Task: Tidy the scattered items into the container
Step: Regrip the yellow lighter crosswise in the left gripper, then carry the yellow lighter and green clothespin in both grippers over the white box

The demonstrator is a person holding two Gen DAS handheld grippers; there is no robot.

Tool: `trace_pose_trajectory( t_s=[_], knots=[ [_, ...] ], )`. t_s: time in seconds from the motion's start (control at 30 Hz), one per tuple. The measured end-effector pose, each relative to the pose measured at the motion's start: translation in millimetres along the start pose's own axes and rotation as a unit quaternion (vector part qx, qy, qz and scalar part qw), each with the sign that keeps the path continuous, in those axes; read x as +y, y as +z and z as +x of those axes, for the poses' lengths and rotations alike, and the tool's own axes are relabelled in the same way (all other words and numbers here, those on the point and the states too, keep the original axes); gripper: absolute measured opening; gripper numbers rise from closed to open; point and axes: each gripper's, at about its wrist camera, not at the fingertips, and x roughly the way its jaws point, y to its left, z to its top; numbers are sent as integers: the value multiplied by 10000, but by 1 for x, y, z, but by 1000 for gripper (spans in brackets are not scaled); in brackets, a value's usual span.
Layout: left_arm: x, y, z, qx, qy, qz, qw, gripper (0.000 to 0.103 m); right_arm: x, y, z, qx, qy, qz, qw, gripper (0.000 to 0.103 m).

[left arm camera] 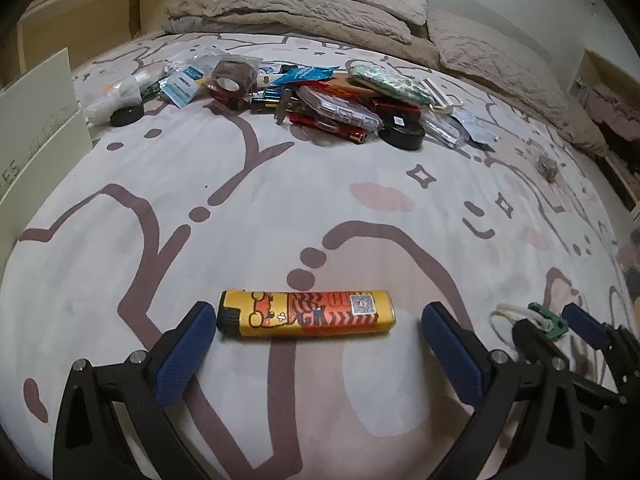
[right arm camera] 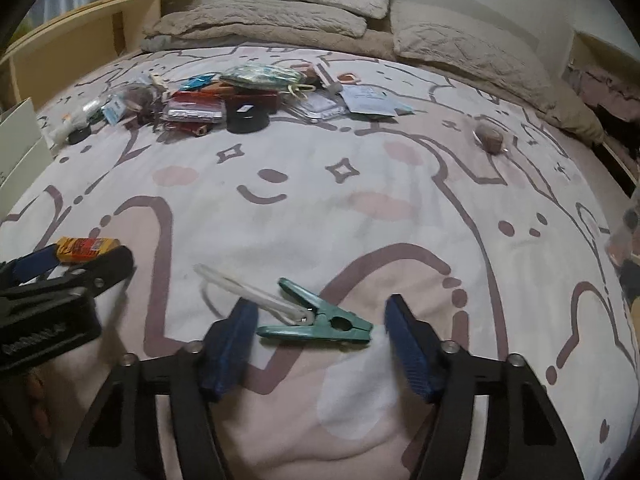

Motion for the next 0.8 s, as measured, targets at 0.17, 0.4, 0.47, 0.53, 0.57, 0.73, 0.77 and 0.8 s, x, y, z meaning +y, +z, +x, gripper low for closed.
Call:
trace_pose_trajectory(
  t_s=[0.17,0.4,0.47,0.53,0.57,0.73,0.77,0.8],
  knots=[
    [-3,-4,-4,-129,163,225,9995,80,-2,0,0,12,167,59,9998,55],
    [-3,-5,-9,-203,34,344,9992,80,-7,-1,-5,-24,260,187,9995,55],
    [-4,-5,-11,-215,-8,357,9991,80,-8,-1,-7,-40,259,206,9994,55],
    [-3,-4,-14,-226,-30,380,9990,80,-8,-2,-10,-68,257,219,9994,55],
    [-4,-5,-16,-226,-32,407,9989,80,-8,-3,-12,-83,272,223,9993,55],
    [-2,-8,-20,-205,-37,480,9986,80,-6,-4,-19,-152,306,169,9993,55],
    [0,-8,-21,-191,-62,466,9987,80,-5,-4,-20,-167,328,159,9992,55],
    [0,-8,-22,-188,-79,460,9987,80,-5,-4,-21,-191,330,149,9992,55]
  ],
)
